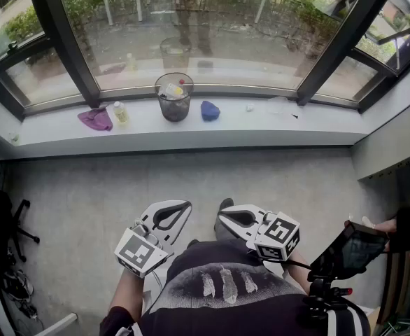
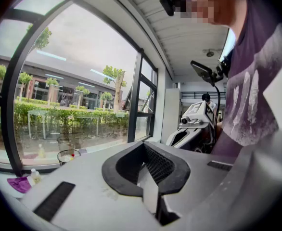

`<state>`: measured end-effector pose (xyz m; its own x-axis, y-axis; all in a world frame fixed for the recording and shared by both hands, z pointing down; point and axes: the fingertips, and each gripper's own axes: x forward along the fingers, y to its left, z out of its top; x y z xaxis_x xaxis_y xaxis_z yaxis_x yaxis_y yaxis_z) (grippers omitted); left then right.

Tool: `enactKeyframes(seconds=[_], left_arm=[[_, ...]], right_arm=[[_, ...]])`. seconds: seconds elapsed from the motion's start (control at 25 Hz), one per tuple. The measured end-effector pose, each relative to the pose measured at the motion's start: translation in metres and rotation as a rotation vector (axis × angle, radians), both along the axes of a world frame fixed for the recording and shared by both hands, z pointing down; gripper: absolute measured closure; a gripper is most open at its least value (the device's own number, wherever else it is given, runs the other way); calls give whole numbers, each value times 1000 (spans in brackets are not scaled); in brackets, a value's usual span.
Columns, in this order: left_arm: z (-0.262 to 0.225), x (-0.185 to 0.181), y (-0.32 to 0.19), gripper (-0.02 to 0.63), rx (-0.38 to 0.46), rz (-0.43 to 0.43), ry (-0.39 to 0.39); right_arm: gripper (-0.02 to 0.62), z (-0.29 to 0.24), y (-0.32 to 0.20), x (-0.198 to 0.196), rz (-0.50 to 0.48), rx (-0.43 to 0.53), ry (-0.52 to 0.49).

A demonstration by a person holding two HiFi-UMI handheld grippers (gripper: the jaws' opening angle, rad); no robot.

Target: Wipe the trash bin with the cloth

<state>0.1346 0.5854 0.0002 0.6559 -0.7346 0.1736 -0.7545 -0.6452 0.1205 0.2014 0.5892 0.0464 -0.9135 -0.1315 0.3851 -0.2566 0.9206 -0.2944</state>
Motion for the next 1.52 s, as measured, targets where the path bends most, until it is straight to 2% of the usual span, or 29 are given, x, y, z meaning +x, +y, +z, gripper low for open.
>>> enactKeyframes(seconds=[0.16, 0.36, 0.48, 0.56, 0.6, 0.68, 0.8, 0.88, 0.96, 1.08, 1.24, 1.4, 1.52], left_arm=[[6, 15, -40, 618, 10, -12, -75], [5, 39, -104, 618, -61, -43, -97], [11, 52, -151, 618, -74, -62, -181], [14, 57, -174, 618, -93, -98, -172], [16, 57, -182, 618, -114, -115, -162], [21, 57, -196, 618, -150, -136, -189], [23, 55, -219, 618, -151, -147, -227], [19, 44, -232, 617, -151, -161, -207], [15, 30, -244, 618, -142, -163, -223], [18, 7, -261, 618, -119, -146, -263], [25, -37, -293, 618, -87, -121, -235], [25, -79, -326, 618, -31, -52, -220], [14, -111, -350, 618, 32, 15, -259]], right_arm=[[597, 17, -44, 13, 3, -61, -21], [597, 21, -107, 31, -36, -205, -95], [597, 31, -155, 43, -35, -272, -146], [597, 37, -178, 50, -62, -299, -162], [597, 40, -187, 51, -85, -309, -168], [597, 42, -208, 51, -127, -310, -168], [597, 35, -242, 54, -158, -229, -134], [597, 28, -260, 47, -161, -165, -116], [597, 23, -274, 37, -152, -128, -102], [597, 22, -289, 22, -129, -140, -91], [597, 27, -307, -9, -90, -146, -36], [597, 25, -328, -58, -32, -170, -7], [597, 12, -338, -102, -26, -136, 10]])
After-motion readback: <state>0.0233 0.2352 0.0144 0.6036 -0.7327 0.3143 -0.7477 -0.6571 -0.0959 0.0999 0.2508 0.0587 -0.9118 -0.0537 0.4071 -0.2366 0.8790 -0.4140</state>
